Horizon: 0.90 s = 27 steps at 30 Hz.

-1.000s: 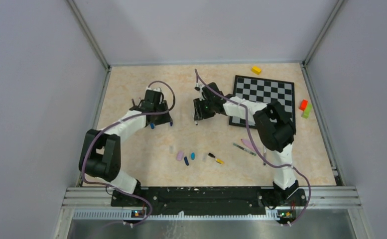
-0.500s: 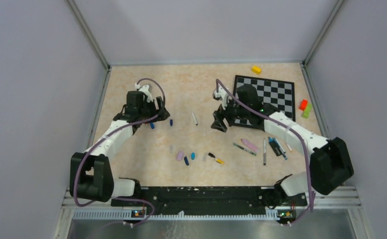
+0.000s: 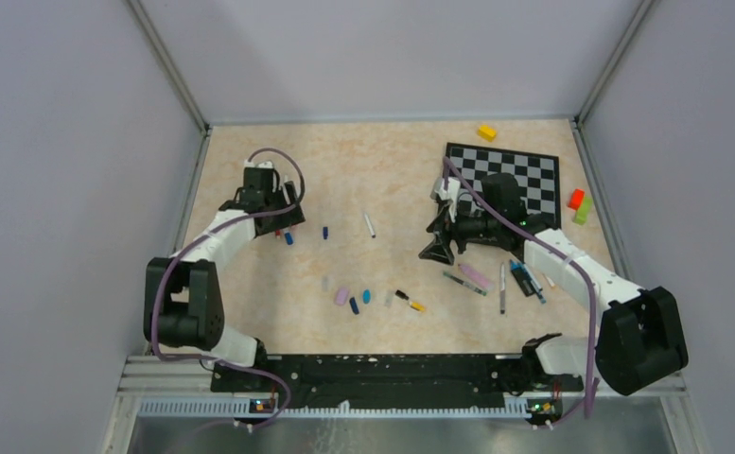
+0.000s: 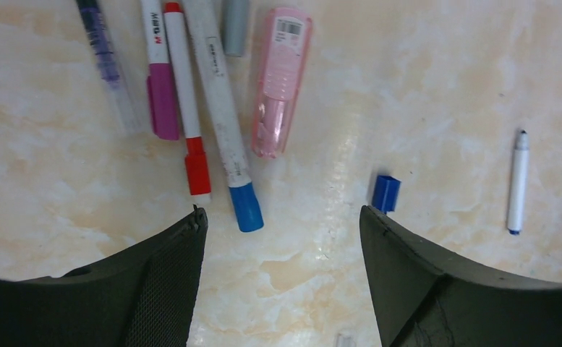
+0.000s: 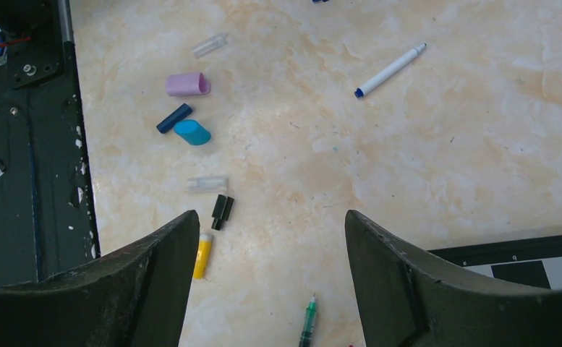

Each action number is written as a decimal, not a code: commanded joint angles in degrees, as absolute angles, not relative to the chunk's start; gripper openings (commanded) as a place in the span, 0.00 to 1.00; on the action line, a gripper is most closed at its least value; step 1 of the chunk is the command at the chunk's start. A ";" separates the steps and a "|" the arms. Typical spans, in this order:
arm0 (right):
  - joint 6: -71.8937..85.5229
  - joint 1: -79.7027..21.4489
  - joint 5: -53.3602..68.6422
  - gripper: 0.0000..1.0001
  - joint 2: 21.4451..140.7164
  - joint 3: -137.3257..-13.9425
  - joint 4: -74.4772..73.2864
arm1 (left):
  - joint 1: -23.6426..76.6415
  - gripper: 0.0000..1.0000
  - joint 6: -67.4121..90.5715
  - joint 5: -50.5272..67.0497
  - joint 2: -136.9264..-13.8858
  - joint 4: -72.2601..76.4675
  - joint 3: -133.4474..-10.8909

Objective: Open the pen caps
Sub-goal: Pick up the pen from the center of the board.

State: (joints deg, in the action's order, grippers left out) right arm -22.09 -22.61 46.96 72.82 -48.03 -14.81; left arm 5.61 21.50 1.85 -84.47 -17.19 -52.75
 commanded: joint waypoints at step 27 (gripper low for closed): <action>-24.43 -22.00 49.69 0.71 72.66 -48.03 -12.76 | 5.36 0.34 20.68 -7.18 -101.49 -27.49 -66.66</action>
